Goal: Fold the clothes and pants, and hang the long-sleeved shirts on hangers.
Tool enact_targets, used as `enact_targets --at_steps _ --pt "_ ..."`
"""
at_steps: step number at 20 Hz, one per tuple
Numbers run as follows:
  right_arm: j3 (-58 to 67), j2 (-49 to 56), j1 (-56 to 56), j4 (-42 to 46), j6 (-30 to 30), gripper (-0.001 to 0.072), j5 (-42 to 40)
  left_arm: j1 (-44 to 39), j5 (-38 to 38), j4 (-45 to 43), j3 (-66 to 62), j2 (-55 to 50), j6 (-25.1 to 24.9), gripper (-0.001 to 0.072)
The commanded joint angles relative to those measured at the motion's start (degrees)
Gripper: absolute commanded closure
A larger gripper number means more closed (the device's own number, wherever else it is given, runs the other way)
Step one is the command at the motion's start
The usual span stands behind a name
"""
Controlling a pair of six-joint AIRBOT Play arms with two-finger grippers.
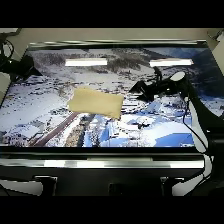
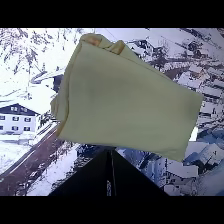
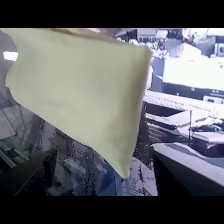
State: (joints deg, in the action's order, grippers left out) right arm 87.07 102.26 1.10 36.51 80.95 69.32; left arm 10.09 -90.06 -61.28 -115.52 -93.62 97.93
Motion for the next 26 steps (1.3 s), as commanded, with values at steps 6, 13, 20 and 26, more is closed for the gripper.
enact_targets --at_steps 6,13,20,26 --pt "-10.1 3.6 5.4 -10.8 -10.1 0.0029 -8.2 -0.1 0.0 0.0 0.1 0.0 0.0 0.069" --pt "-10.1 5.8 10.2 -13.6 -9.7 0.0052 -16.0 0.0 0.0 0.0 0.1 0.0 0.0 0.069" --pt "-10.0 7.0 12.6 -17.6 -9.2 0.0681 -18.9 0.0 0.0 0.0 0.1 0.0 0.0 0.069" --pt "-2.6 4.5 8.6 -17.8 -6.9 0.0688 -23.1 0.0 -0.1 0.0 0.1 0.0 -0.5 0.069"
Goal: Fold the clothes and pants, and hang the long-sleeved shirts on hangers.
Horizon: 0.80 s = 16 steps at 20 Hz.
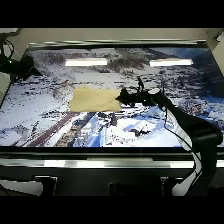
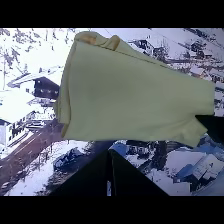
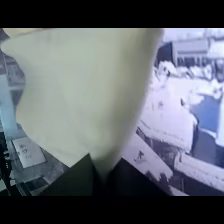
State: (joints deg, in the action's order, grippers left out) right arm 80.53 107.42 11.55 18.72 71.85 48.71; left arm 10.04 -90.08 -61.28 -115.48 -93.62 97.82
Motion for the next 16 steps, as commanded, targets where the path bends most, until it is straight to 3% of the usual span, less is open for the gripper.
enact_targets --at_steps 1,6,16 --pt "6.4 -0.6 -3.1 2.0 4.4 0.0688 -3.8 0.0 0.0 0.0 0.0 0.0 -0.3 0.069" --pt "17.3 0.0 -13.4 11.5 12.3 0.0688 -6.9 0.0 -0.2 0.0 0.0 0.0 -0.3 0.069" --pt "23.9 0.0 -43.2 23.8 16.3 0.0688 -8.2 -0.2 -0.2 0.3 0.0 0.0 0.3 0.069"
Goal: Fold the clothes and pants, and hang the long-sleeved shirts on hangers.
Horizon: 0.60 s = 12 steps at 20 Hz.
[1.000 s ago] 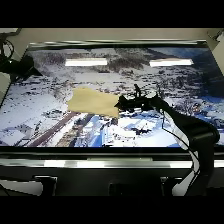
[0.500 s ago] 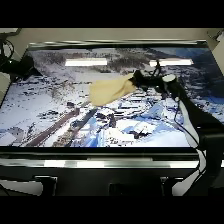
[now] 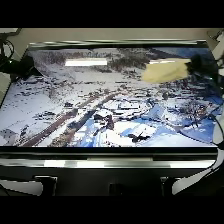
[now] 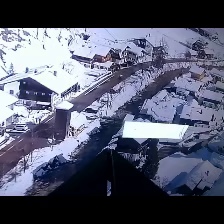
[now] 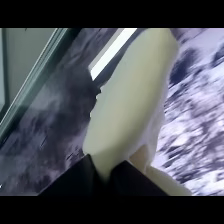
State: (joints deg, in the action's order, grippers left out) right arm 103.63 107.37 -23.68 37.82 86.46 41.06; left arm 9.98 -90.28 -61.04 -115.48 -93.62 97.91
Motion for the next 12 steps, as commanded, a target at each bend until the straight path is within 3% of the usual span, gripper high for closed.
enact_targets --at_steps 1,4,7,9,12 --pt "0.8 0.0 -11.0 6.5 3.1 0.0688 0.2 -0.3 0.0 0.2 0.0 0.0 0.3 0.069" --pt "0.8 -0.2 -19.0 12.2 9.1 0.0689 6.6 -1.2 0.0 0.1 0.0 0.0 1.7 0.069" --pt "0.7 -1.7 -23.1 35.4 21.5 0.069 19.8 -2.0 0.0 0.2 0.0 0.0 1.8 0.069" --pt "0.7 -3.5 -23.1 51.7 26.7 0.069 26.8 -2.5 0.0 0.2 0.0 0.0 1.8 0.069" --pt "0.5 -5.4 -23.3 58.8 30.6 0.069 33.3 -3.1 0.0 0.2 0.0 0.0 1.8 0.069"
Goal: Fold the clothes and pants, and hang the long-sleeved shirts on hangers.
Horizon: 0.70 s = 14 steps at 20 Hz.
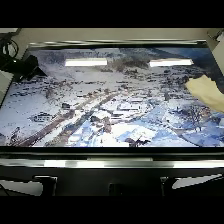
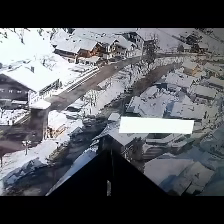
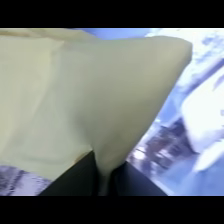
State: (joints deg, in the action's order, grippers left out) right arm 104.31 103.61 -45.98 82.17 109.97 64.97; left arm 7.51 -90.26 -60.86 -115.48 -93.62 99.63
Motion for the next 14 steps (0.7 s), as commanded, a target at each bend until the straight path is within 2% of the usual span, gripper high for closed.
enact_targets --at_steps 1,3,5,10,14 --pt "-0.4 -1.9 -0.9 16.3 8.4 0.069 12.2 -0.9 0.0 0.0 0.0 0.0 0.1 0.069" --pt "-2.5 -2.0 -0.9 18.5 8.8 0.069 17.9 -1.5 -0.1 1.4 0.0 0.0 0.0 0.069" --pt "-7.5 -3.5 -0.9 20.2 9.0 0.069 19.5 -1.9 -0.4 1.9 0.0 0.0 0.0 0.069" --pt "-25.8 -12.6 -0.9 25.2 12.4 0.0689 15.0 -3.1 -0.4 2.0 0.0 0.0 0.0 0.069" --pt "-32.7 -16.0 -0.9 26.9 13.4 0.0689 12.8 -3.3 -0.4 2.0 0.0 0.0 -0.2 0.069"
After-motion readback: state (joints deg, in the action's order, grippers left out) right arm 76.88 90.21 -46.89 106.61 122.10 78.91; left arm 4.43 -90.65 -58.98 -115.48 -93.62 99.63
